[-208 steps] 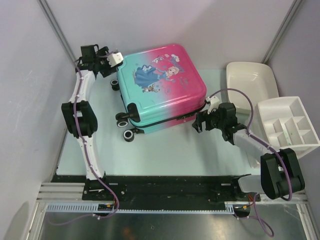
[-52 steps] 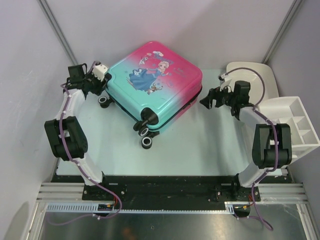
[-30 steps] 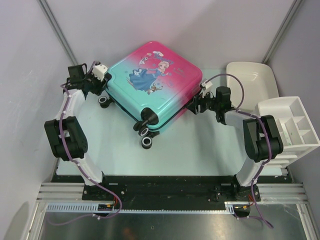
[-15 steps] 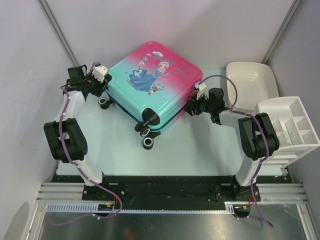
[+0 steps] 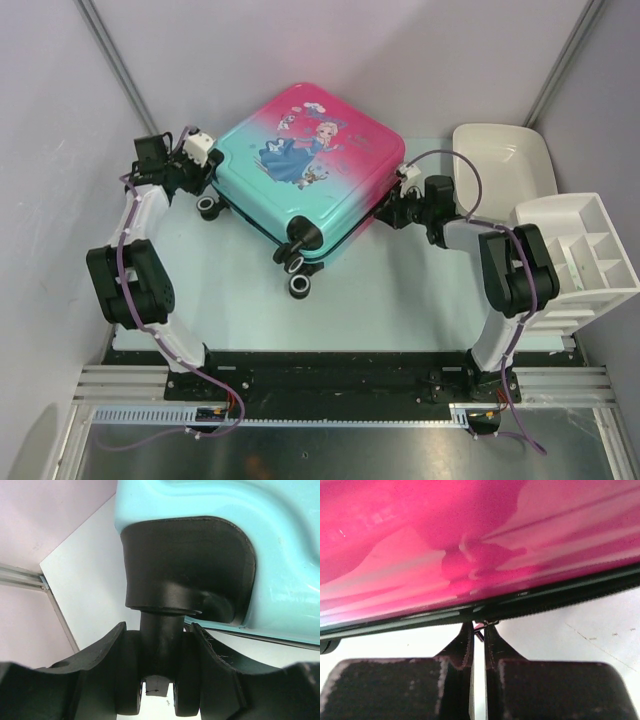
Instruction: Open, take out, and arrange the luggage
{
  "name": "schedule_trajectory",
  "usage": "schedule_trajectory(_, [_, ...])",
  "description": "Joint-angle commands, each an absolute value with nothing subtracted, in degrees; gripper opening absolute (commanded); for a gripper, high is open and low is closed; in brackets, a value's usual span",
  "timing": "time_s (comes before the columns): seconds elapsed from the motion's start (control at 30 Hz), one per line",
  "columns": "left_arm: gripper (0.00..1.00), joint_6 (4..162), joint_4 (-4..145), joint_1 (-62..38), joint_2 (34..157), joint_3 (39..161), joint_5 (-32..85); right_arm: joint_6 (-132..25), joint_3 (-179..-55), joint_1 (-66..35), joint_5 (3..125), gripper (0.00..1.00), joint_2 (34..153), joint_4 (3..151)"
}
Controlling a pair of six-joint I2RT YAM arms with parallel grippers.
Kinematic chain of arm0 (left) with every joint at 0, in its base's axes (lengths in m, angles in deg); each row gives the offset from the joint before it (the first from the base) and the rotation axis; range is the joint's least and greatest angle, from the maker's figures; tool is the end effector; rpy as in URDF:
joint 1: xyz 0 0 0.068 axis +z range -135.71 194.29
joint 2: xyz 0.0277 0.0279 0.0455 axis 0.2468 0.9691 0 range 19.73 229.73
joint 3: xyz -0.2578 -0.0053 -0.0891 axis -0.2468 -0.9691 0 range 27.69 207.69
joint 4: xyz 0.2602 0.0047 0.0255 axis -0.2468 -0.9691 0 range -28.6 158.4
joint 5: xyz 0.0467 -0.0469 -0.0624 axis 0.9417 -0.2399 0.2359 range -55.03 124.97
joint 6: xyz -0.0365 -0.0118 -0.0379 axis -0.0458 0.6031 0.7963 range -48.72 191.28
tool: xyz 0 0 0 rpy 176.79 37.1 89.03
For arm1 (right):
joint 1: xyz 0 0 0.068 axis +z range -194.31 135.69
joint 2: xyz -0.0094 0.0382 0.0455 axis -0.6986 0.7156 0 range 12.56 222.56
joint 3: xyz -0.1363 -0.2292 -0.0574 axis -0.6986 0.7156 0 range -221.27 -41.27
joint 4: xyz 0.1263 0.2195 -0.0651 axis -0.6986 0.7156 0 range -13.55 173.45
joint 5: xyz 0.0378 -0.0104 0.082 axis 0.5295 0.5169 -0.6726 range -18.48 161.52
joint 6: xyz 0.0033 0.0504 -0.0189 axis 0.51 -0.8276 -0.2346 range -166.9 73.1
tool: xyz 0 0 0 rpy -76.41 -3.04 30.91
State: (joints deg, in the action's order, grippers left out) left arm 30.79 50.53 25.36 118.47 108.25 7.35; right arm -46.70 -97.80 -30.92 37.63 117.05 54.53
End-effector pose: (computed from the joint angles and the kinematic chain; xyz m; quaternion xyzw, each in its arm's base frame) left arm 0.3928 0.0600 0.2929 0.3245 0.8096 0.0001 0.4892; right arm 0.3725 0.1092 0.1818 -0.2493 0.7875 0.3037 0.4749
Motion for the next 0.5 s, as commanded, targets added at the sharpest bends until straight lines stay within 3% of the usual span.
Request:
schedule_trajectory(0.0, [0.0,35.9,45.6,25.5,115.1,106.0,5.2,-44.6,-95.6,-33.2,37.9,0.0,110.7,54.4])
schedule_trajectory(0.47, [0.0,45.2,47.8,24.7,110.3,96.7,5.0,-51.5,-87.2,-21.6,41.4,0.0,103.4,59.9])
